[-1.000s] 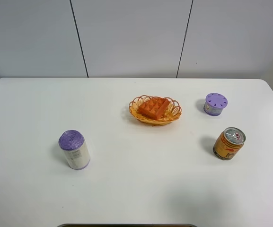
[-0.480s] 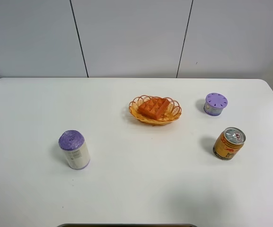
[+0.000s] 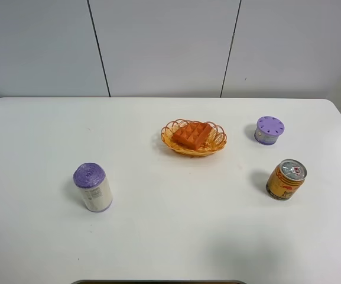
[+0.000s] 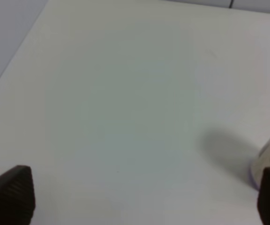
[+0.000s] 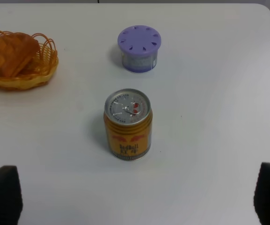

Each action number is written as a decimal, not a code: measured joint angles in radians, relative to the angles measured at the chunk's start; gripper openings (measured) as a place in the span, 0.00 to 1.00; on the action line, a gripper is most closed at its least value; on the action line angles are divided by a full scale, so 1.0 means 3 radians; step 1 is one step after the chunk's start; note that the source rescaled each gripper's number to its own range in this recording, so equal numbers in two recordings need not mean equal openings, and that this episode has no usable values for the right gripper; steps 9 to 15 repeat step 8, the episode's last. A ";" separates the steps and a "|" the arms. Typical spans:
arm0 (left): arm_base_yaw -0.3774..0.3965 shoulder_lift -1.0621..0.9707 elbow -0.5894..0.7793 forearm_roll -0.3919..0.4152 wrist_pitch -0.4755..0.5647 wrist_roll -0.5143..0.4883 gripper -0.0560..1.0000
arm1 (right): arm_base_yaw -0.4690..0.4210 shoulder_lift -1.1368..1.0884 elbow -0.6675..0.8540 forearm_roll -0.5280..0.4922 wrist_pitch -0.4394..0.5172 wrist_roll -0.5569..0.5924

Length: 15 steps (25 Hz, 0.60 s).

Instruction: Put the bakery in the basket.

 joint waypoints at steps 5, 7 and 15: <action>-0.0107 0.0000 0.0000 0.0000 0.0000 0.0000 0.92 | 0.0000 0.0000 0.0000 0.0000 0.0000 0.0000; -0.0107 0.0000 0.0000 0.0000 0.0000 0.0000 0.92 | 0.0000 0.0000 0.0000 0.0000 0.0000 0.0000; -0.0107 0.0000 0.0000 0.0000 0.0000 0.0000 0.92 | 0.0000 0.0000 0.0000 0.0000 0.0000 0.0000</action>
